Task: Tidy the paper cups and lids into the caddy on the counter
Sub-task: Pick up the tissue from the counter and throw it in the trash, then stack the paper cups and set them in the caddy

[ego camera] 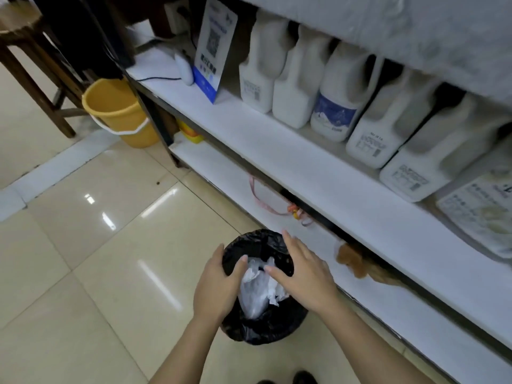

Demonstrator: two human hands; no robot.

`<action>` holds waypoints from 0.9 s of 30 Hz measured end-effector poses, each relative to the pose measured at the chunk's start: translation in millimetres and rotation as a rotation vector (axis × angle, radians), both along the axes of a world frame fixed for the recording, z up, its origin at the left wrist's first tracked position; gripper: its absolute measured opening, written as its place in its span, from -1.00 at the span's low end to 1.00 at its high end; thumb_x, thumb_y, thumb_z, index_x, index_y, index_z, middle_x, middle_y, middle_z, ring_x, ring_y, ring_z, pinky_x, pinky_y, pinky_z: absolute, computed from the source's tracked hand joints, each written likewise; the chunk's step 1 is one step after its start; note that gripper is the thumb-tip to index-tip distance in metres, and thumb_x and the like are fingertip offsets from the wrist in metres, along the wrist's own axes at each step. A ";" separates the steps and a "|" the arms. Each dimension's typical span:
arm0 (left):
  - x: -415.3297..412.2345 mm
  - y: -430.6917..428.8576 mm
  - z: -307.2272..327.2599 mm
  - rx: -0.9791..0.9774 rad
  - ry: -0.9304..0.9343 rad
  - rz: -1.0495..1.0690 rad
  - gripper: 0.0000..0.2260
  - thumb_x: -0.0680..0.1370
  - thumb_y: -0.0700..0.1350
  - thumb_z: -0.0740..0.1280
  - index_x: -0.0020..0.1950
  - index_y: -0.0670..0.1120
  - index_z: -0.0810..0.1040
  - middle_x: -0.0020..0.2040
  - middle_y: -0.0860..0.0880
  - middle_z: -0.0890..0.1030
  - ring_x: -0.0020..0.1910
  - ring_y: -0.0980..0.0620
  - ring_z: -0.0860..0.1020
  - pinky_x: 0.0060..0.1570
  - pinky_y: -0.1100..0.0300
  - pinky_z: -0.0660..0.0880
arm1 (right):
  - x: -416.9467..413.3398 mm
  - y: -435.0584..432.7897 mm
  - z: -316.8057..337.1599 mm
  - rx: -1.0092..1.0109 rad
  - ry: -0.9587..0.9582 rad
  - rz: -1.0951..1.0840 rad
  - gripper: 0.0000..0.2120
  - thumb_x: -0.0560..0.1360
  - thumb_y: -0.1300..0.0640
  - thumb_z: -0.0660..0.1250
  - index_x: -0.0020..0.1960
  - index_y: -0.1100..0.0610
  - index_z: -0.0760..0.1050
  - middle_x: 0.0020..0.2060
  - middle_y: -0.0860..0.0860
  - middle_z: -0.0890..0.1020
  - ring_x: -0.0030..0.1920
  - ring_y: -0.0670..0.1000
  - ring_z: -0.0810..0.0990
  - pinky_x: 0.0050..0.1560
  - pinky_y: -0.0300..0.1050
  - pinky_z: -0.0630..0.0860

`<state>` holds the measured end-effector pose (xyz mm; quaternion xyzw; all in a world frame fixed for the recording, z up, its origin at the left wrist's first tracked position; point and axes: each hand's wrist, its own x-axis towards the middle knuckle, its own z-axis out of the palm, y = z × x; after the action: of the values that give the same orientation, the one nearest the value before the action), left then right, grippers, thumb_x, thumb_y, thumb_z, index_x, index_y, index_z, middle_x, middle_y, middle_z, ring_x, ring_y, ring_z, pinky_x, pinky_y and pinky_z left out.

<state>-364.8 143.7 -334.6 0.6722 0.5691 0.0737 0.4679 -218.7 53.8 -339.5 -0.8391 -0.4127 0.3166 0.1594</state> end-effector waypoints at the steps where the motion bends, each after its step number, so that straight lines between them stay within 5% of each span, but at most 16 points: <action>1: 1.0 3.0 17.4 0.030 0.021 -0.023 -0.42 0.52 0.21 0.23 0.48 0.03 0.25 0.43 0.09 0.39 0.39 0.06 0.38 0.29 0.09 0.36 | 1.5 1.7 23.4 0.028 -0.039 0.029 -0.23 0.46 -0.34 0.13 0.51 -0.12 -0.15 0.51 -0.04 0.17 0.48 0.00 0.17 0.40 0.03 0.17; 6: 3.9 13.8 138.4 0.157 0.055 -0.150 -0.50 0.51 0.21 0.23 0.39 0.02 0.40 0.40 0.00 0.46 0.36 -0.01 0.41 0.27 0.03 0.39 | 0.8 -4.0 152.8 0.219 -0.160 0.102 -0.23 0.46 -0.30 0.16 0.51 -0.14 -0.17 0.48 -0.09 0.22 0.45 -0.04 0.21 0.39 0.00 0.24; 11: 8.8 17.8 256.1 0.392 -0.087 -0.220 -0.53 0.52 0.18 0.24 0.39 0.06 0.39 0.40 0.05 0.44 0.34 0.05 0.41 0.16 0.12 0.35 | 2.1 -15.4 271.7 0.428 -0.356 0.140 -0.24 0.46 -0.31 0.15 0.51 -0.10 -0.10 0.43 -0.06 0.31 0.38 -0.01 0.33 0.28 -0.03 0.36; 15: 22.6 12.4 329.1 0.532 -0.254 -0.268 -0.51 0.51 0.18 0.27 0.40 0.03 0.39 0.40 0.03 0.44 0.38 0.06 0.37 0.28 0.09 0.34 | 13.7 -27.3 333.1 0.529 -0.450 0.068 -0.21 0.37 -0.40 0.03 0.51 -0.15 -0.11 0.41 -0.04 0.36 0.34 -0.02 0.39 0.24 0.01 0.42; 27: 147.4 -62.7 415.1 0.630 -0.380 -0.510 -0.53 0.53 0.17 0.24 0.39 0.04 0.39 0.40 0.05 0.44 0.36 0.05 0.39 0.27 0.10 0.34 | 108.9 -141.8 417.0 0.561 -0.616 -0.258 -0.25 0.45 -0.26 0.23 0.51 -0.13 -0.05 0.42 -0.05 0.33 0.37 -0.01 0.34 0.30 -0.04 0.31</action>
<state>-217.4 80.9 80.4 0.8753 0.2387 0.2479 0.3397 -109.8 -88.0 77.5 -0.8633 -0.4028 -0.0953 0.2887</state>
